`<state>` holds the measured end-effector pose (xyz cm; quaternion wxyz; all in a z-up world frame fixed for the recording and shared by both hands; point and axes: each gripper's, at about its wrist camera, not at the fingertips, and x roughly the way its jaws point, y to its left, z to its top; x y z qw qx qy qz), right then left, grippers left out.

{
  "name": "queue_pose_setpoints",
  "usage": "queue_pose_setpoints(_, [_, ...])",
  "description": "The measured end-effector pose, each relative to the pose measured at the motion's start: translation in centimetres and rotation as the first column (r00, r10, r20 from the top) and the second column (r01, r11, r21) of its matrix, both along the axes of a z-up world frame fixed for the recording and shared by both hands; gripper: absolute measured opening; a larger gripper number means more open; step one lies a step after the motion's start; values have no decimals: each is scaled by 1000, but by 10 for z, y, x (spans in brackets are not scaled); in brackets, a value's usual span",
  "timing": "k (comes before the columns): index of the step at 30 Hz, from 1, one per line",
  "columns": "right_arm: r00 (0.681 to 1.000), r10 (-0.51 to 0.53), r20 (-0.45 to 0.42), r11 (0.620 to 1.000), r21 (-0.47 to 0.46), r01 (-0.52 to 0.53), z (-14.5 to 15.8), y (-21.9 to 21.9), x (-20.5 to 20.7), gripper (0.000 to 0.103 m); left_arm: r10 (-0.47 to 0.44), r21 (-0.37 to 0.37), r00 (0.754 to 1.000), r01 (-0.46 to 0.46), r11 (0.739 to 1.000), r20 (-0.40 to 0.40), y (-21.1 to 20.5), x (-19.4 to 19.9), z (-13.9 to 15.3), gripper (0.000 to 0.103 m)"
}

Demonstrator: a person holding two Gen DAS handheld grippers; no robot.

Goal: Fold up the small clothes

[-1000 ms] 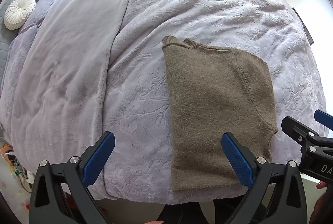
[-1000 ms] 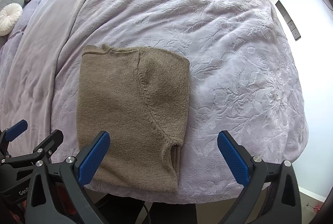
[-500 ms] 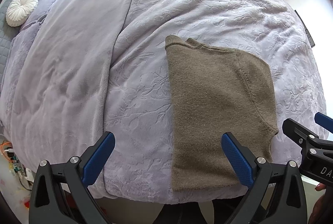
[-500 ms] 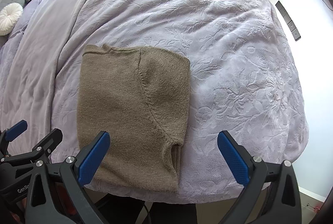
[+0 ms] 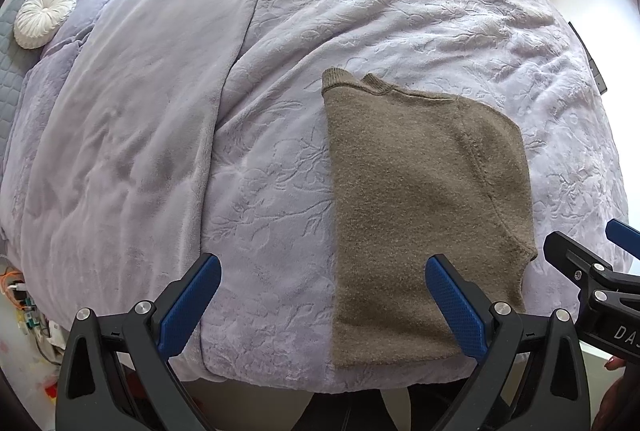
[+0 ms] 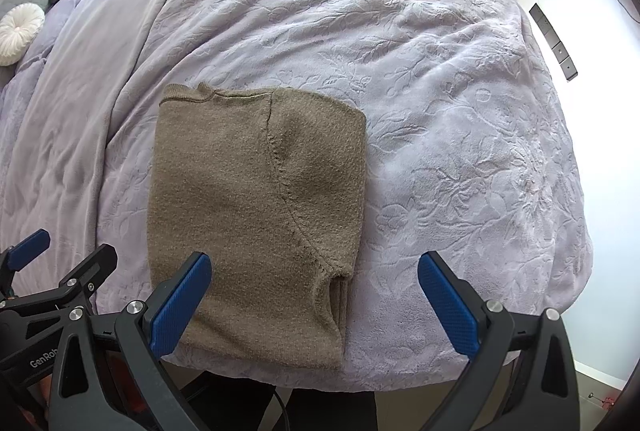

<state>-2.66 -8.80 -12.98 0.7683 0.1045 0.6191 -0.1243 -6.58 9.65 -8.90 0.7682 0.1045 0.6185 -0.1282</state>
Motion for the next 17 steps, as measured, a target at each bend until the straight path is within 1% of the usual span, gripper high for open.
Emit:
queue_pose_setpoints(9, [999,-29,18,1000,-8,29,-2,5,1,103,5,-53,1000,-4,999,6,3,6,0,102])
queue_pose_setpoints(13, [999,-37,23,999,-9,38,-4,8,2,103,-22,-38,999,23,999,43,2,5,2,102])
queue_pose_setpoints(17, [998,-59,35,998,-11,60,-2,7,2,103,-44,-59,998,46,997,44,2,3,4,102])
